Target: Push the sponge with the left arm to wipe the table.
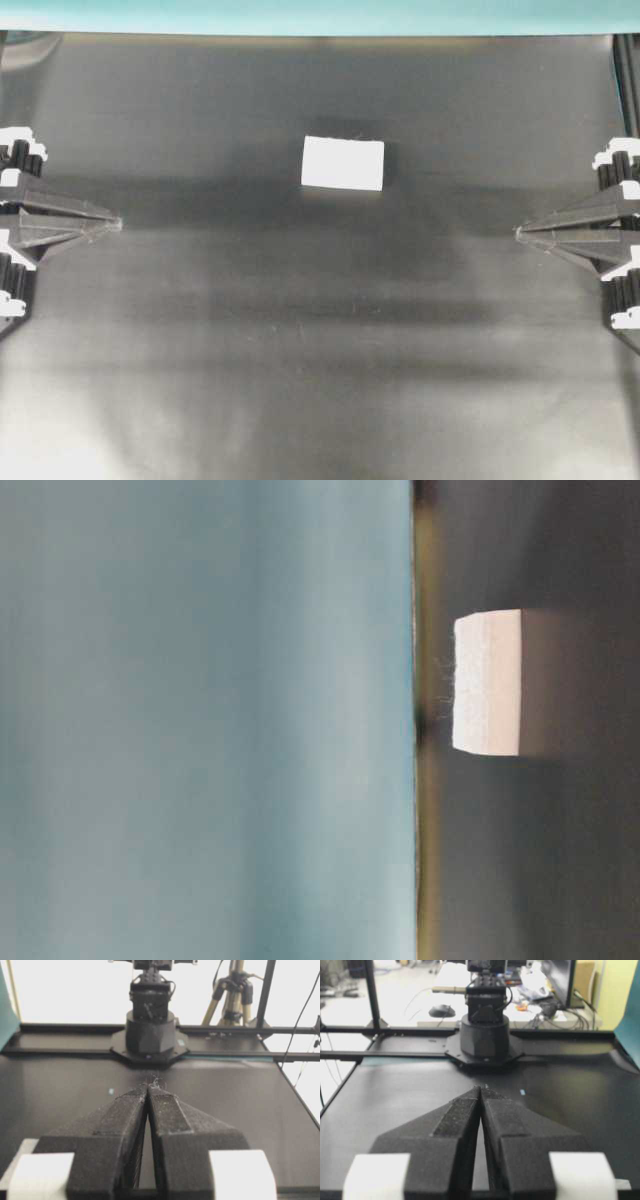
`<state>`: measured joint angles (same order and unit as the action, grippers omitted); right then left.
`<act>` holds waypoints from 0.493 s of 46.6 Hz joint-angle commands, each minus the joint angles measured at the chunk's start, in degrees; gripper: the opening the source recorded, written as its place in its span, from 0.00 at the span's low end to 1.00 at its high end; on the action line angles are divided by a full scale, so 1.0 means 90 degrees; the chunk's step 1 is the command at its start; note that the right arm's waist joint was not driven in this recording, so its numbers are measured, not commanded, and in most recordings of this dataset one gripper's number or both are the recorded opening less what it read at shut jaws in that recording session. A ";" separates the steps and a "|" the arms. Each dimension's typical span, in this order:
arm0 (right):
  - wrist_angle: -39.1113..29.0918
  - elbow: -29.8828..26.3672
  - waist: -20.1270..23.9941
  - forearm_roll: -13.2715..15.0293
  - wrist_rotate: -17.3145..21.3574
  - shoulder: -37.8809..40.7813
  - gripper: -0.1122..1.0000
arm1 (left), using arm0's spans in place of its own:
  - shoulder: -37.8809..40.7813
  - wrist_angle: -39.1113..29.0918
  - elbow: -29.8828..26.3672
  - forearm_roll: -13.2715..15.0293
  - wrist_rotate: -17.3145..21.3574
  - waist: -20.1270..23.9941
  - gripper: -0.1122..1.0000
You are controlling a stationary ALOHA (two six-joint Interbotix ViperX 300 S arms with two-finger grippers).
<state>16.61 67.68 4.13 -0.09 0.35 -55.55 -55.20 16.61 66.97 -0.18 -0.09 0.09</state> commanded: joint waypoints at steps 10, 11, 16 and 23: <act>-0.0205 0.0156 0.0000 -0.0010 -0.0039 0.0068 0.11 | 0.1992 0.0225 -0.0527 -0.0244 -0.0664 0.0215 0.10; -0.0234 0.0166 0.0000 -0.0010 -0.0029 0.0068 0.11 | 0.2197 0.0293 -0.0625 -0.0244 -0.0674 0.0273 0.10; -0.0371 0.0225 0.0000 -0.0010 0.0010 0.0029 0.11 | 0.2959 0.0537 -0.1045 -0.0244 -0.0703 0.0459 0.10; -0.0469 0.0283 0.0000 -0.0010 0.0020 0.0020 0.11 | 0.3984 0.0527 -0.1777 -0.0244 -0.0908 0.0723 0.10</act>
<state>12.30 70.49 4.13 -0.09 0.35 -55.63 -24.26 20.74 55.63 -2.20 -7.56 5.27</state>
